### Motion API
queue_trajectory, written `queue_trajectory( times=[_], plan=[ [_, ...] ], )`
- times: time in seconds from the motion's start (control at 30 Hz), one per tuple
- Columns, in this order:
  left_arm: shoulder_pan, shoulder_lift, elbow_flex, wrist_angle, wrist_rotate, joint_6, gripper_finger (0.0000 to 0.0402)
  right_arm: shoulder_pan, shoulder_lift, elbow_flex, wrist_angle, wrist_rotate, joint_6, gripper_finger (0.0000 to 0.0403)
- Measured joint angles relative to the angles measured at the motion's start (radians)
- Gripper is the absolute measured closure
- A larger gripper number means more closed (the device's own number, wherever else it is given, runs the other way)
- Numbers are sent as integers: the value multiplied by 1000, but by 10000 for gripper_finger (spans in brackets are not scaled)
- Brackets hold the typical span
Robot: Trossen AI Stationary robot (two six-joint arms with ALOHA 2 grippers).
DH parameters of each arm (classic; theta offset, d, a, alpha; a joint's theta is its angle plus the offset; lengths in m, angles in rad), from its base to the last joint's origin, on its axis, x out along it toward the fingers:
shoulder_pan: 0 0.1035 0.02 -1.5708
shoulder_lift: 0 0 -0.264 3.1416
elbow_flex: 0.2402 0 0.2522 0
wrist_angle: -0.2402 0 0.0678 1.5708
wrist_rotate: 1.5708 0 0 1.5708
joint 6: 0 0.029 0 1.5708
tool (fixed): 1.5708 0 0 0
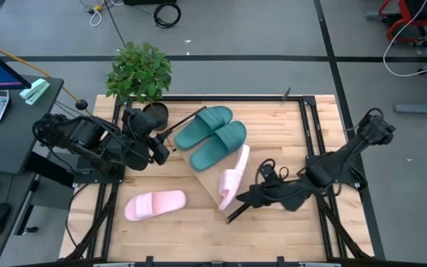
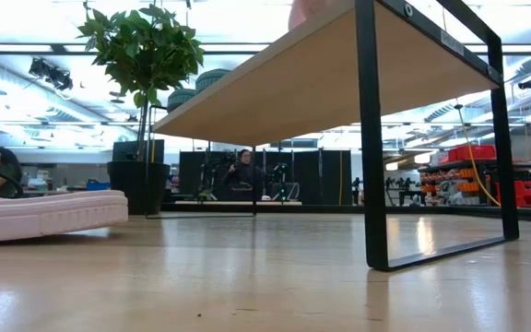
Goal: Pick and place slides into the shelf
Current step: Put the right pink slide slipper on the shelf
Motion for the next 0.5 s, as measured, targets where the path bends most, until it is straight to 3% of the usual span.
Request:
queue_trajectory(
  times=[0.17,0.5],
  plan=[
    [0,0,0,0,0,1,225,10,-63,0,-14,-9,-183,202],
    [0,0,0,0,0,2,225,-67,-136,0,-14,-44,-1059,230]
  ],
)
